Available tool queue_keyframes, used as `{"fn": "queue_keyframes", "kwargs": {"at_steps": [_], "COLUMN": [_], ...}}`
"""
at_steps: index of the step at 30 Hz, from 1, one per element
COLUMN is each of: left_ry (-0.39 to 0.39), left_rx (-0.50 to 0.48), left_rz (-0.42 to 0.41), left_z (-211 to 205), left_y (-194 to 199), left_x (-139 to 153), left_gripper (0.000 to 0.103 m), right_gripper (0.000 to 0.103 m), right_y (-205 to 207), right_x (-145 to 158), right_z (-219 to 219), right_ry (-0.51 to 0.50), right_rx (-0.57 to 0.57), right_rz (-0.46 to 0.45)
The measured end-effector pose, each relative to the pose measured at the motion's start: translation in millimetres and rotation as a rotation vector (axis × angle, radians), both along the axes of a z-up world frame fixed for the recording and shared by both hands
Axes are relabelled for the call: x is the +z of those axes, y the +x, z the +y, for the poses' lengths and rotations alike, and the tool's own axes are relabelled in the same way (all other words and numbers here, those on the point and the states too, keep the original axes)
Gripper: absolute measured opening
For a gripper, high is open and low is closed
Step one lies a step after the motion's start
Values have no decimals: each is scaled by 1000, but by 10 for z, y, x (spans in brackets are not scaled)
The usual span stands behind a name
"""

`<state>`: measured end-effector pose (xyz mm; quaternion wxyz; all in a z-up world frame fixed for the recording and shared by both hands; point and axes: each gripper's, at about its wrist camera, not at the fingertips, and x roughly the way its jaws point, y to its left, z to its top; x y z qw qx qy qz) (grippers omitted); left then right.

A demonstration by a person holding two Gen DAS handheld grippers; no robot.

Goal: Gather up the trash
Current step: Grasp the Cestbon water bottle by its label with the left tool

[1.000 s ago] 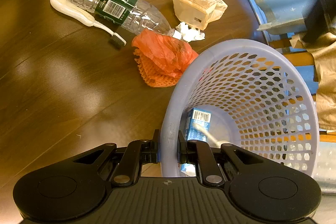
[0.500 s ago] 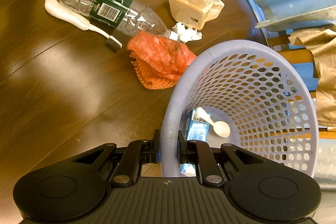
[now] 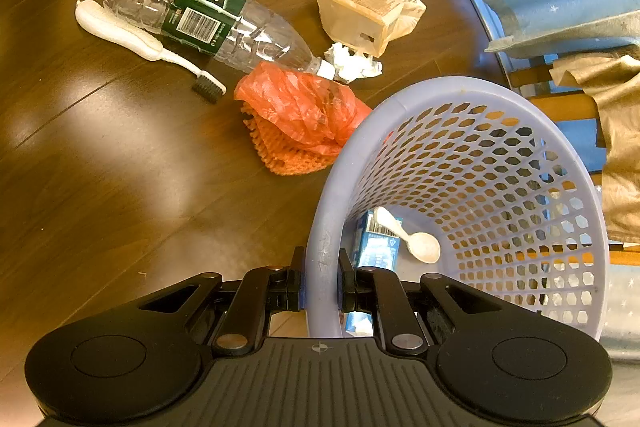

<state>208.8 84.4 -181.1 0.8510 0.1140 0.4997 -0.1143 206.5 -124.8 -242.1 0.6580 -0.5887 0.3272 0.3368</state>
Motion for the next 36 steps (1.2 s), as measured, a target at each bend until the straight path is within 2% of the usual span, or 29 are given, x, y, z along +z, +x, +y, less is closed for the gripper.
{"fn": "queue_keyframes", "kwargs": {"at_steps": [6,10,17,28,36], "left_ry": [3,9,14,15,10], "left_rx": [-43,-84,-95,-60,-45], "left_rz": [31,55,107,134,178], "left_z": [-225,-302,-361,-443,-437], "left_y": [40,38,31,217,270], "left_x": [-317,-566,-934,-1139,-1257], "left_gripper": [77,77,77,76,65], "right_gripper": [10,10,10,10,10], "right_y": [21,46,63,86,89], "right_x": [6,12,13,13,-1], "right_z": [-6,-3,-9,-15,-29], "right_ry": [1,5,9,11,7], "right_rx": [-7,-11,-14,-17,-17], "right_rz": [2,2,0,3,6]}}
